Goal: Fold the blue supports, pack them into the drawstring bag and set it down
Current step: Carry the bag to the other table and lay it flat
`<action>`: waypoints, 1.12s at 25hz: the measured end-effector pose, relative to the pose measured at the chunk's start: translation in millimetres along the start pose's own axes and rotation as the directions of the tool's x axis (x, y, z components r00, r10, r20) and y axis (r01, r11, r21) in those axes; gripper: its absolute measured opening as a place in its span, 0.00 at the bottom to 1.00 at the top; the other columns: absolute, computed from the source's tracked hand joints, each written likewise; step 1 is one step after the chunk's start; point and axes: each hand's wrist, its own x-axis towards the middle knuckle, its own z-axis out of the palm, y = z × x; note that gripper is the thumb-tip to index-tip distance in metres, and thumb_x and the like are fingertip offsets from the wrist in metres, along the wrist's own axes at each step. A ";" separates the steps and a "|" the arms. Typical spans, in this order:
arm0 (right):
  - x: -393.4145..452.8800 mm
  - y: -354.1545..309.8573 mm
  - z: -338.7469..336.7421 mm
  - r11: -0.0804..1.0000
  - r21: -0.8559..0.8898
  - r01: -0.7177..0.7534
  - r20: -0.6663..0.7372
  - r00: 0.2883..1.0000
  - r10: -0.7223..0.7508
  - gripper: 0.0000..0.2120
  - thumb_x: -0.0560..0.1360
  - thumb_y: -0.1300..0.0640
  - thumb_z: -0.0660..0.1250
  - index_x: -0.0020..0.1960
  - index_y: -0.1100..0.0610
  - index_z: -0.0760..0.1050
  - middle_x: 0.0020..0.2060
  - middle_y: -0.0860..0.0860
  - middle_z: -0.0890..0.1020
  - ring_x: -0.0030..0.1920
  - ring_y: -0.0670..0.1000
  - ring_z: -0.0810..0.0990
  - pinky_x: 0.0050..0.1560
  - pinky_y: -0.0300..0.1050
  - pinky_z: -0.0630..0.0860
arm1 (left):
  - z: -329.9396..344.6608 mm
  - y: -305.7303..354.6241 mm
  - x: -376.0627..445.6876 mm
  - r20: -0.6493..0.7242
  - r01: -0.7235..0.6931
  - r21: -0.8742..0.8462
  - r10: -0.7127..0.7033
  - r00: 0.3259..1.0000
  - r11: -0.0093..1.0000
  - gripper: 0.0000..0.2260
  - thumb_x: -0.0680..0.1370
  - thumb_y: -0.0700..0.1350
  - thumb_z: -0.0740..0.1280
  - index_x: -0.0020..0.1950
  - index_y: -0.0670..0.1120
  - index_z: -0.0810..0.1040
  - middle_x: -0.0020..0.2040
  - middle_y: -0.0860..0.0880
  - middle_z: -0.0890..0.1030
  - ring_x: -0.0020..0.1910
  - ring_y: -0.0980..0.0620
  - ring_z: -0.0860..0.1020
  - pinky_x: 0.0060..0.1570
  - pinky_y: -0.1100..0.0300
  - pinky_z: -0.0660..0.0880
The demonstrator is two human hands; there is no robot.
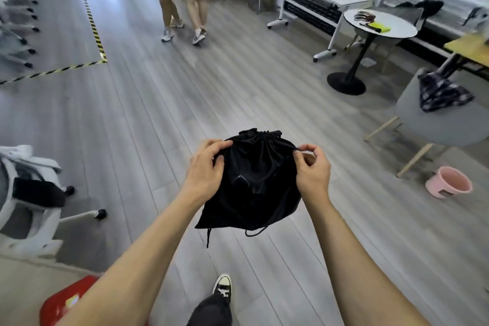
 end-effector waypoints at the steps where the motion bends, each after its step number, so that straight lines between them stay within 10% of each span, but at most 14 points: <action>1: 31.8 -5.3 15.2 1.000 0.006 -0.004 -0.005 1.000 0.004 0.04 0.77 0.56 0.69 0.47 0.47 0.77 0.37 0.50 0.83 0.34 0.48 0.76 0.40 0.47 0.74 | 3.6 -4.5 35.0 0.004 0.002 -0.001 -0.002 1.000 1.000 0.19 0.80 0.35 0.60 0.64 0.53 0.80 0.57 0.59 0.76 0.56 0.58 0.77 0.62 0.54 0.74; 28: 963.3 -38.4 323.7 0.997 0.056 0.047 0.005 0.999 -0.047 0.03 0.78 0.58 0.70 0.47 0.52 0.77 0.35 0.50 0.82 0.35 0.43 0.76 0.41 0.35 0.73 | 251.7 -104.6 991.0 -0.103 -0.091 -0.007 0.090 0.991 0.996 0.21 0.78 0.31 0.59 0.64 0.50 0.80 0.60 0.55 0.77 0.58 0.55 0.77 0.60 0.50 0.75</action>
